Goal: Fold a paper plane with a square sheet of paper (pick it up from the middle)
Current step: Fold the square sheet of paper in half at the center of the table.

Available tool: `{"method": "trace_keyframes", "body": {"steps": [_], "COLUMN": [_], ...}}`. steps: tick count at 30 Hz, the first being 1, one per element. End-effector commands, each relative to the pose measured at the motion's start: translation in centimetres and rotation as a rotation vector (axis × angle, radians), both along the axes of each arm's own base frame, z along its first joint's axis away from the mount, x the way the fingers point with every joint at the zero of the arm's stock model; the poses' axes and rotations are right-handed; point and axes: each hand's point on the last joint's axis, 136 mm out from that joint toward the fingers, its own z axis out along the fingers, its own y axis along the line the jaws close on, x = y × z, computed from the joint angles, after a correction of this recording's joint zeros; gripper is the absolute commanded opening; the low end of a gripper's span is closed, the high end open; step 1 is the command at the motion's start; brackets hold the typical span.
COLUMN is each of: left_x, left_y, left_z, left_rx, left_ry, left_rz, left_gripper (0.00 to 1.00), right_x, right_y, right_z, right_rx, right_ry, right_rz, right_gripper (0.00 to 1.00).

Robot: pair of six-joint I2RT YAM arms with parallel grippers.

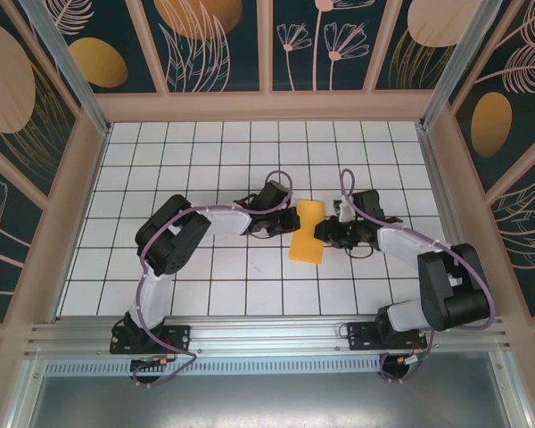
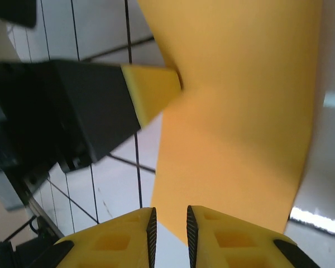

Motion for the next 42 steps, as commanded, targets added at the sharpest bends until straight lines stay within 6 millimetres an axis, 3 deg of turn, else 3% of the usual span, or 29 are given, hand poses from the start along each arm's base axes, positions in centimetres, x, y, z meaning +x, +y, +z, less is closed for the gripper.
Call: {"method": "trace_keyframes", "body": {"steps": [1,10,13,18,21,34,37,42], "left_x": [-2.4,-2.5,-2.5,-2.4,-2.4,-2.5,-2.5,-2.5], "left_y": [2.3,2.6,2.6,2.6,2.6,2.6,2.7,2.8], "left_z": [-5.1,-5.3,-5.3,-5.3,-5.4,-5.4,-5.4,-5.4], "left_rx": [0.149,0.157,0.161,0.166,0.167,0.173,0.175,0.177], "left_ry": [0.107,0.112,0.111,0.11,0.11,0.112,0.112,0.113], "left_rz": [-0.012,-0.009,-0.011,-0.011,-0.008,-0.014,-0.016,-0.014], "left_gripper": [0.0,0.0,0.0,0.0,0.0,0.0,0.0,0.0], "right_x": [2.3,2.0,2.2,3.9,5.1,5.4,5.6,7.1], "right_y": [-0.1,-1.2,-0.9,-0.4,-0.9,-2.8,-2.5,-1.5], "right_z": [-0.1,-5.7,-4.8,-0.3,0.3,-6.2,-5.1,-0.2], "right_rx": [-0.006,-0.058,-0.04,0.015,0.001,-0.091,-0.068,0.002], "right_ry": [-0.031,0.081,0.071,-0.03,-0.058,0.072,0.061,-0.038], "right_rz": [-0.009,-0.037,-0.025,-0.013,-0.029,-0.076,-0.065,-0.046], "right_gripper": [0.26,0.26,0.26,0.27,0.27,0.26,0.27,0.28]}}
